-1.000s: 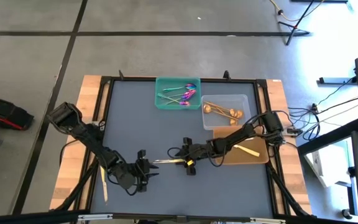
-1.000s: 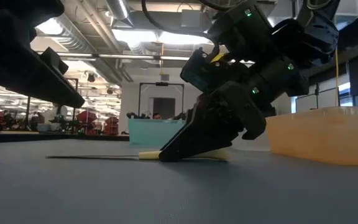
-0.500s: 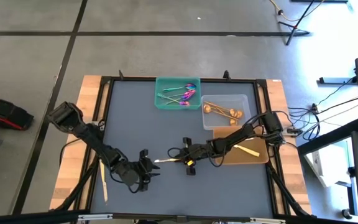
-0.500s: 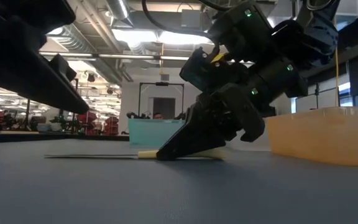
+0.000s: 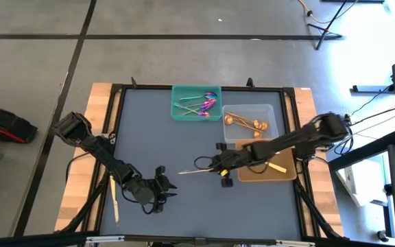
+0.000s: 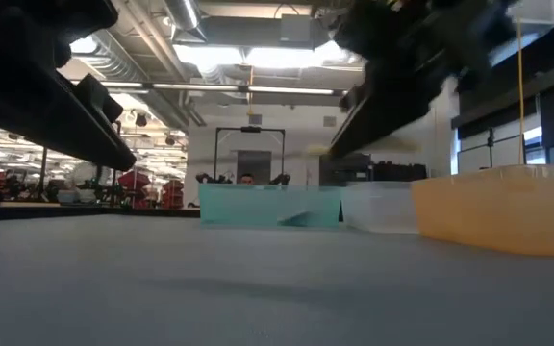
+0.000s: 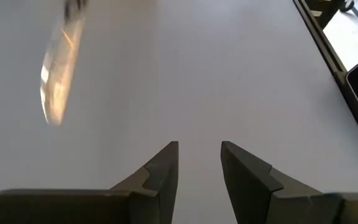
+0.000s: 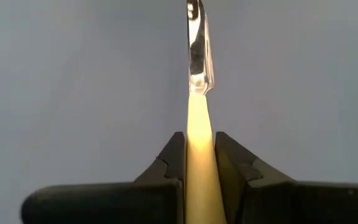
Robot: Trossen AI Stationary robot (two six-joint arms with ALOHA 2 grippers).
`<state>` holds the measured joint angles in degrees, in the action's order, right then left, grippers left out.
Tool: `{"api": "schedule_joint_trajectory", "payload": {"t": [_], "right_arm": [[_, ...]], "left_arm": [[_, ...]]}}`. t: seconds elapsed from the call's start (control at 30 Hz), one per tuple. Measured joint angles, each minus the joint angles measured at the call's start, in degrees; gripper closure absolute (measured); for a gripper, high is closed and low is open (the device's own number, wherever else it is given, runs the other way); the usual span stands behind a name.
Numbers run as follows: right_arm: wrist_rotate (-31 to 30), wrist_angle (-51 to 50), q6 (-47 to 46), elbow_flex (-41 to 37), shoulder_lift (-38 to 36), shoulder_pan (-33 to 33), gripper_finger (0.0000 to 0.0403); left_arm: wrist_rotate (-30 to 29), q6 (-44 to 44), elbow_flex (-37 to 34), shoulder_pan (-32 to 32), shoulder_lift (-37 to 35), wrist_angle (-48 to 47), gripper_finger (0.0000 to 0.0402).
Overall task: Sort silverware by color (type)
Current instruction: Put the table knife into the orange bin
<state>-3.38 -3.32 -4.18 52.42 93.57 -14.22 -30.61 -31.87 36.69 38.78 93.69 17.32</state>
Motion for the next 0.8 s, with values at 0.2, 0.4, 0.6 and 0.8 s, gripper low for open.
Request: {"api": "schedule_joint_trajectory", "payload": {"t": [0.2, 0.4, 0.6, 0.8], "right_arm": [[-0.02, -19.31, -3.98, 0.07, -13.67, -0.02, 0.0354], [-0.26, -33.34, -10.39, 0.09, -23.49, -1.05, 0.0359], [-6.89, -44.11, -19.59, 0.09, -30.36, -7.51, 0.0357], [-13.26, -53.61, -33.04, -1.81, -36.04, -15.65, 0.0355]], "left_arm": [[0.15, -0.55, 0.02, -0.26, 0.02, -0.09, 0.0285], [-1.9, -0.57, 0.02, -0.28, 0.17, -0.11, 0.0285], [-1.98, -0.59, 0.02, -0.27, 0.17, -0.03, 0.0285], [-1.92, -0.64, 0.02, -0.26, 0.17, 0.5, 0.0285]]}}
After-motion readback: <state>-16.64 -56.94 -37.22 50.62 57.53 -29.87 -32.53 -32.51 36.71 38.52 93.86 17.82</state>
